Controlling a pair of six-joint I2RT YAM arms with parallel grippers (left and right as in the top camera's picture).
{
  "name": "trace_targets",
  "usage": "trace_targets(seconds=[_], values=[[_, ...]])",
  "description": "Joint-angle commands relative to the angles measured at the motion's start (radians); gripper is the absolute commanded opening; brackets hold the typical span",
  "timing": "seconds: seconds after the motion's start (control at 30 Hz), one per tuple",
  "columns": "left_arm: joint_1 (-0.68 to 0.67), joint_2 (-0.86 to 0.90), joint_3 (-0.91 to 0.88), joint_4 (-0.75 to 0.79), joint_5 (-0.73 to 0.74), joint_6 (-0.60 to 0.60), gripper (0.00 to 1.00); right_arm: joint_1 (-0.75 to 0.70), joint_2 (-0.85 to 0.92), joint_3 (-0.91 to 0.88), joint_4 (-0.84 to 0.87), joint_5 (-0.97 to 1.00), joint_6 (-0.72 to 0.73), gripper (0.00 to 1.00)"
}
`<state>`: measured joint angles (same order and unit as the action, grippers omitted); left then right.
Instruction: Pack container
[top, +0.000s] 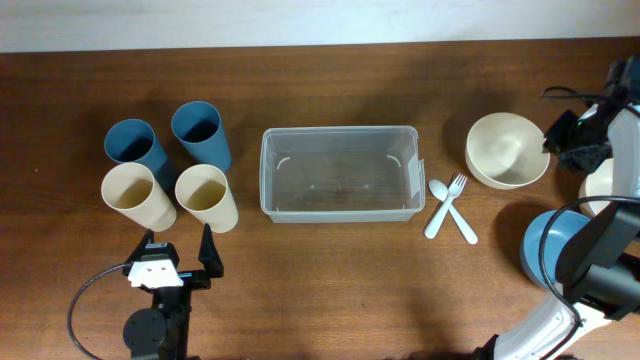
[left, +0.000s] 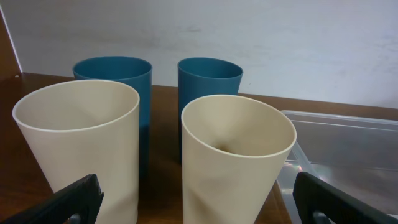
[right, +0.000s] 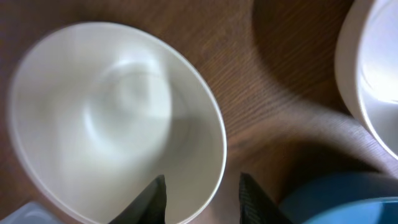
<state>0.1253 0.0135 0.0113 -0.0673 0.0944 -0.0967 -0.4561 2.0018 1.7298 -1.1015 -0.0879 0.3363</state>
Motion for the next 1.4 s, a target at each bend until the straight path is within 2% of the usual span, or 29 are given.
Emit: trace_targets(seconds=[0.0, 0.23, 0.37, 0.6, 0.67, 0.77, 1.37], values=[[-0.003, -0.008, -0.001, -0.008, 0.007, 0.016, 1.00, -0.002, -0.015, -0.084, 0.044, 0.021, 0.005, 0.34], [-0.003, -0.008, -0.001, -0.008, 0.007, 0.016, 1.00, -0.002, -0.015, -0.239, 0.190, 0.017, 0.024, 0.34], [-0.003, -0.008, -0.001, -0.008, 0.007, 0.016, 1.00, -0.002, -0.015, -0.251, 0.217, 0.017, 0.038, 0.23], [-0.003, -0.008, -0.001, -0.008, 0.007, 0.016, 1.00, -0.002, -0.005, -0.251, 0.243, 0.021, 0.039, 0.22], [-0.003, -0.008, -0.001, -0.008, 0.007, 0.016, 1.00, -0.002, 0.006, -0.251, 0.243, 0.021, 0.039, 0.18], [-0.003, -0.008, -0.001, -0.008, 0.007, 0.016, 1.00, -0.002, 0.028, -0.253, 0.245, 0.021, 0.039, 0.04], [-0.003, -0.008, -0.001, -0.008, 0.007, 0.016, 1.00, -0.003, 0.047, -0.232, 0.228, -0.006, 0.045, 0.04]])
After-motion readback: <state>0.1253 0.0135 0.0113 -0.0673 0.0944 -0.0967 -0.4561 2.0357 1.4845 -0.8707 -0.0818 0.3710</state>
